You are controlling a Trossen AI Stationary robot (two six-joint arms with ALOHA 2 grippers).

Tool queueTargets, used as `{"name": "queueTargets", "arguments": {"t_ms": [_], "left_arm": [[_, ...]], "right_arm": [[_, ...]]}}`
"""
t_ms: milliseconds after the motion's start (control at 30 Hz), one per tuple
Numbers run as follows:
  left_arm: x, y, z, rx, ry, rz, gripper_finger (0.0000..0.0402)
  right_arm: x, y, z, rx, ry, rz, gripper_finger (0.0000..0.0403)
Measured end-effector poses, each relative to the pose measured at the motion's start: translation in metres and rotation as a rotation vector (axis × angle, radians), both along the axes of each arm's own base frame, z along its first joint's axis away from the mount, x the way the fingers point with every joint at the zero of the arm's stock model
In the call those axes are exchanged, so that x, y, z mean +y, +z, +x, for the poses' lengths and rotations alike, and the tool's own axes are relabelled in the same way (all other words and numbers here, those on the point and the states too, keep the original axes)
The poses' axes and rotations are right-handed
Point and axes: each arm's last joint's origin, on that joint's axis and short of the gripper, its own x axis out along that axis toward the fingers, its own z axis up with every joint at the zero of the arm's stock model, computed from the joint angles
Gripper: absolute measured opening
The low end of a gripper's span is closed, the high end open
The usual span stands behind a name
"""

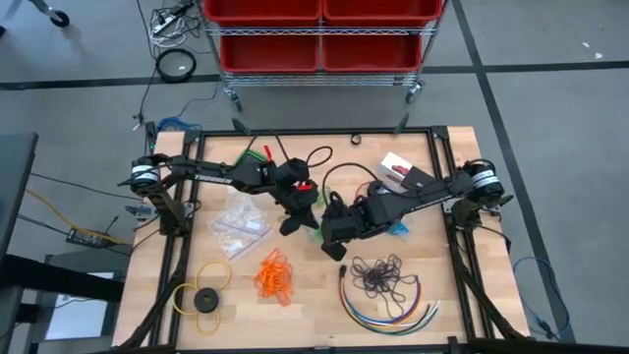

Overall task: Sort rubber bands
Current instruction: Put the green rubber band into the transparent zip bag

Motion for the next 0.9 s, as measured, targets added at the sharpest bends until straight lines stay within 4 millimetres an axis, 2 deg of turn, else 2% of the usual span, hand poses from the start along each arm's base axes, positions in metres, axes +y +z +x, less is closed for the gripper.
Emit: {"name": "queueTargets", "arguments": {"t_ms": [133,233,500,600,700,900], "left_arm": [[-0.002,-0.001,-0.001,-0.004,-0.027,0.026,0.0007],[-0.007,0.0,0.0,-0.033,-0.054,0.068,0.0047],[-0.003,0.036,-0.004,-0.056,-0.004,0.243,0.0259],[0.0,0.053,-0.012,-0.049,-0.002,0.288,0.032],[0.002,0.068,-0.022,-0.044,0.002,0.322,0.0346],[0.0,0.089,-0.043,-0.047,-0.013,0.337,0.034]], "right_arm": [[-0.009,0.003,0.005,-0.031,0.022,0.023,0.0],[-0.017,0.006,0.007,-0.046,0.038,0.057,0.0],[-0.025,0.005,0.004,0.006,0.035,0.078,0.0],[-0.027,0.007,0.002,0.01,0.04,0.096,0.0],[-0.032,0.01,0.001,0.01,0.033,0.108,0.0],[-0.042,0.018,-0.004,0.008,0.041,0.161,0.0]]}}
